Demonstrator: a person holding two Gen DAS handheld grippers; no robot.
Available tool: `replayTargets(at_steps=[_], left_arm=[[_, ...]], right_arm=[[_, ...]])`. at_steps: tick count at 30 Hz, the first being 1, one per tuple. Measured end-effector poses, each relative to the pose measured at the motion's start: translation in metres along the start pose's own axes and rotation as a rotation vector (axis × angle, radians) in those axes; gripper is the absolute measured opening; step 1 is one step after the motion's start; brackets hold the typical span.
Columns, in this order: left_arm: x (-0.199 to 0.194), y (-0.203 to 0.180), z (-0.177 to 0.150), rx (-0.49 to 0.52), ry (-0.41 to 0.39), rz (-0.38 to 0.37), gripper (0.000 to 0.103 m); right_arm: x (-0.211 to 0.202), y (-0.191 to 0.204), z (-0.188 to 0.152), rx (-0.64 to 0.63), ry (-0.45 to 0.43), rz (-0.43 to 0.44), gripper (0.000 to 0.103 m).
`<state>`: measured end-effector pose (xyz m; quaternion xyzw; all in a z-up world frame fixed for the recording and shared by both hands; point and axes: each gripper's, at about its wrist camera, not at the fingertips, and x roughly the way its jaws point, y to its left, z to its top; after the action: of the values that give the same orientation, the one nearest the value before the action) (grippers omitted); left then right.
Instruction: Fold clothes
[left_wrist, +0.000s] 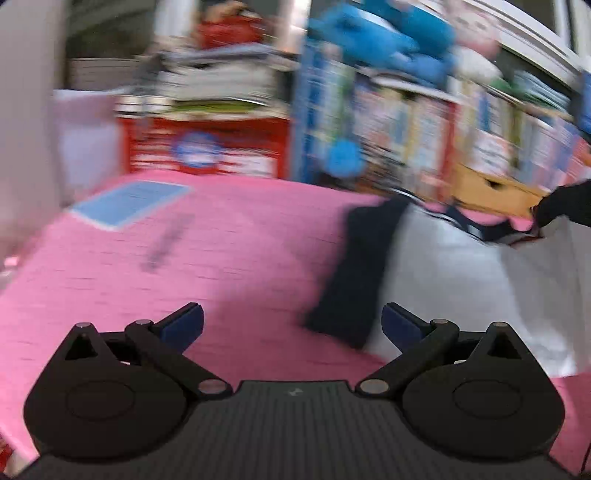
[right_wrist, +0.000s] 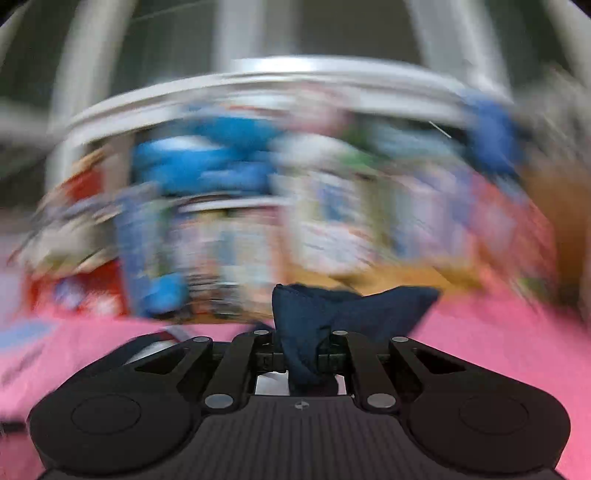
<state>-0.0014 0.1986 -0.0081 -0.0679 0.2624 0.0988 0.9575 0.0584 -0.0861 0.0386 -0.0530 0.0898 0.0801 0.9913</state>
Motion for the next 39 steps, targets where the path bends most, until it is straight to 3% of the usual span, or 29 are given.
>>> replayTargets(at_steps=[4,6,8,12,16,20,23,25,27,28,31,36,39], left_arm=[[-0.008,0.043,-0.008,-0.088,0.005,0.063,0.103],[-0.008,0.055,-0.014,-0.109,0.024,0.083,0.103],[-0.004,0.063,-0.02,-0.124,0.049,0.095,0.103],[0.0,0.069,-0.025,-0.143,0.062,0.082,0.103],[0.006,0.07,-0.024,-0.164,0.062,0.07,0.103],[0.001,0.063,-0.016,-0.156,0.03,0.048,0.103],[-0.004,0.057,-0.007,-0.148,-0.003,0.035,0.103],[-0.006,0.051,0.001,-0.135,-0.021,0.024,0.103],[-0.009,0.043,0.008,-0.114,-0.038,0.01,0.103],[-0.009,0.036,0.011,-0.101,-0.046,-0.007,0.103],[-0.005,0.011,0.02,-0.062,-0.063,-0.084,0.103],[0.01,-0.048,0.03,0.034,-0.08,-0.224,0.103],[0.03,-0.086,0.028,0.142,-0.076,-0.189,0.103]], right_arm=[[0.031,0.106,-0.008,-0.233,0.048,0.227,0.011],[0.036,0.144,-0.015,-0.316,0.07,0.311,0.01],[0.039,0.172,-0.024,-0.362,0.1,0.34,0.011],[0.043,0.185,-0.027,-0.325,0.122,0.332,0.01],[0.041,0.188,-0.027,-0.366,0.112,0.344,0.01],[0.052,0.189,-0.04,-0.392,0.166,0.422,0.013],[0.055,0.179,-0.041,-0.333,0.209,0.535,0.042],[0.046,0.16,-0.036,-0.259,0.219,0.656,0.07],[0.024,0.136,-0.032,-0.227,0.184,0.707,0.084],[0.012,0.124,-0.031,-0.221,0.161,0.713,0.089],[-0.024,0.087,-0.037,-0.202,0.114,0.663,0.092],[-0.04,0.03,-0.059,-0.095,0.184,0.398,0.09],[-0.03,0.022,-0.069,-0.075,0.231,0.277,0.089]])
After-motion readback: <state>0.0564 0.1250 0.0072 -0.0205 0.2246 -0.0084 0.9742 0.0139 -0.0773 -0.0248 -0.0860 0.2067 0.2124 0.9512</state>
